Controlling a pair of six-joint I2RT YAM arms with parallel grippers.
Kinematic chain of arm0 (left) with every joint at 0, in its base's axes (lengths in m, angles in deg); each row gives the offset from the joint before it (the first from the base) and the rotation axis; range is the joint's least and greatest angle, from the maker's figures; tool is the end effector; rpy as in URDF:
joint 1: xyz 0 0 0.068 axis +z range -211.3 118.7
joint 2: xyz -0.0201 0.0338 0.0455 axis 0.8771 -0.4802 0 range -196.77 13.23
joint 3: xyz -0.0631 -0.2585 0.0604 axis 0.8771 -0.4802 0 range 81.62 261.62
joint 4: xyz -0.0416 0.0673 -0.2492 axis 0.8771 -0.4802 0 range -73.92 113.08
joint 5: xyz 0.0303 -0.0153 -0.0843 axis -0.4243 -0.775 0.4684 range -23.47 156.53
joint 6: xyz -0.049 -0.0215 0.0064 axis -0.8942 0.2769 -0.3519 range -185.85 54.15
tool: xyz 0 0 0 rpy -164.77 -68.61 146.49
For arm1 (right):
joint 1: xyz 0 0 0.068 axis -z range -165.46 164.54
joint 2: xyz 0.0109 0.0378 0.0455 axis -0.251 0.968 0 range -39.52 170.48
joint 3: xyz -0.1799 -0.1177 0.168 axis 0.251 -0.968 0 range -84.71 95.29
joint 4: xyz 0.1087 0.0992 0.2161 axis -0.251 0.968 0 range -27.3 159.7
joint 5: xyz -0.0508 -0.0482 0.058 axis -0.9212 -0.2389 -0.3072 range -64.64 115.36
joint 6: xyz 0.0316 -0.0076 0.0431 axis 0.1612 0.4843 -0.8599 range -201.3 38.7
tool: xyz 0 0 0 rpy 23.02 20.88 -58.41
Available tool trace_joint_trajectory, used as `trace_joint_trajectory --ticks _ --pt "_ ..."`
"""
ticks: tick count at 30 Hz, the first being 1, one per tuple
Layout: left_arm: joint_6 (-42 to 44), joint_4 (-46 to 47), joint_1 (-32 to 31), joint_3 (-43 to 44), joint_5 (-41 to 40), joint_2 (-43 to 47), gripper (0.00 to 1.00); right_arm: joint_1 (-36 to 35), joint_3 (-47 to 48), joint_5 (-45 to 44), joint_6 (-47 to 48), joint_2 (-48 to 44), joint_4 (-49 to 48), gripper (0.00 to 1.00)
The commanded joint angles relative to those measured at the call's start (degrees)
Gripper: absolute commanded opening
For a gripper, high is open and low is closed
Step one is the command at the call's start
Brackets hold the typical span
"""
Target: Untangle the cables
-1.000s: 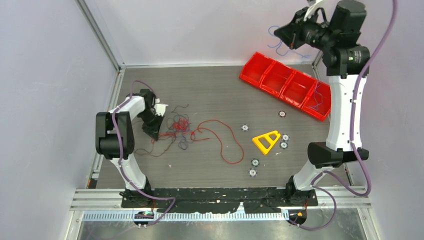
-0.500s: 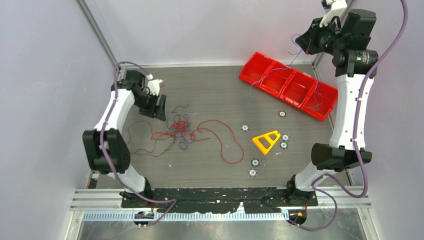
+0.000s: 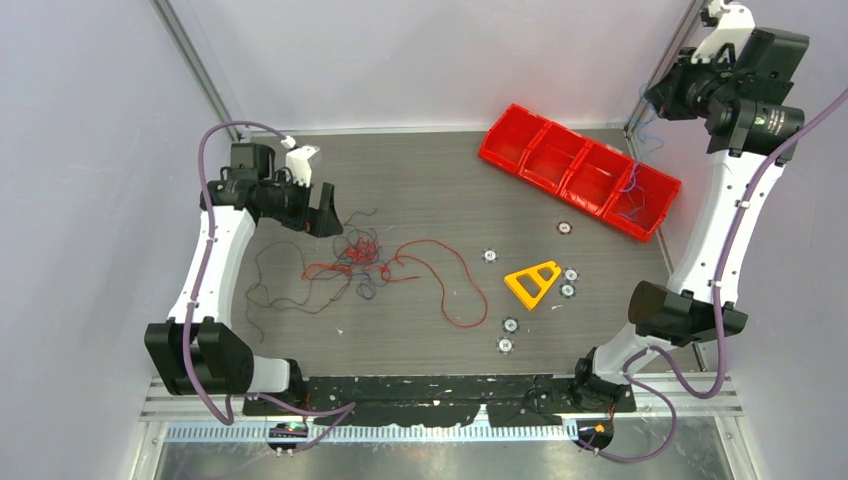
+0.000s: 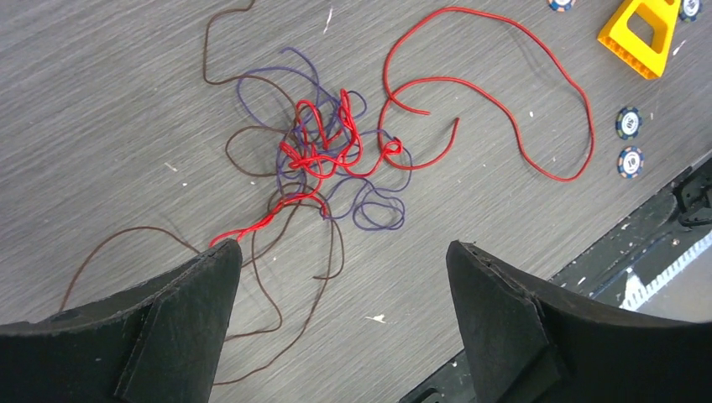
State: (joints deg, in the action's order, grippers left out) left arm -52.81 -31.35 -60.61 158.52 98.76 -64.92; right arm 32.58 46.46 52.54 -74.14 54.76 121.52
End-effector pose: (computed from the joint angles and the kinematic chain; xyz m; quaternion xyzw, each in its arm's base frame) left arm 0.2709 -0.0158 0.3406 0.1801 0.9038 -0.2294 0.3131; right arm 0.2881 -0.0768 0.5323 -0.0545 0.8143 0.0713 0.5735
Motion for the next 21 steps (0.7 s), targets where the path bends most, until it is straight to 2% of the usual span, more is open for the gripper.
trace_joint_trajectory --ticks 1,8,12,21 --pt "-2.4 3.74 -0.13 0.1 3.46 0.88 0.94 4.3 0.92 -5.62 3.45 1.99 -1.26 0.05" --pt "-2.83 3.76 -0.17 0.73 4.19 0.19 0.95 8.84 -0.09 -9.32 8.13 7.3 -5.24 0.06" --pt "-3.1 3.77 -0.16 0.08 4.22 0.86 0.95 9.59 -3.82 -11.18 11.04 8.56 -10.33 0.05" --pt "-2.84 3.23 -0.08 -0.6 3.34 1.69 0.96 11.15 -3.39 -13.61 13.35 10.86 -13.89 0.06"
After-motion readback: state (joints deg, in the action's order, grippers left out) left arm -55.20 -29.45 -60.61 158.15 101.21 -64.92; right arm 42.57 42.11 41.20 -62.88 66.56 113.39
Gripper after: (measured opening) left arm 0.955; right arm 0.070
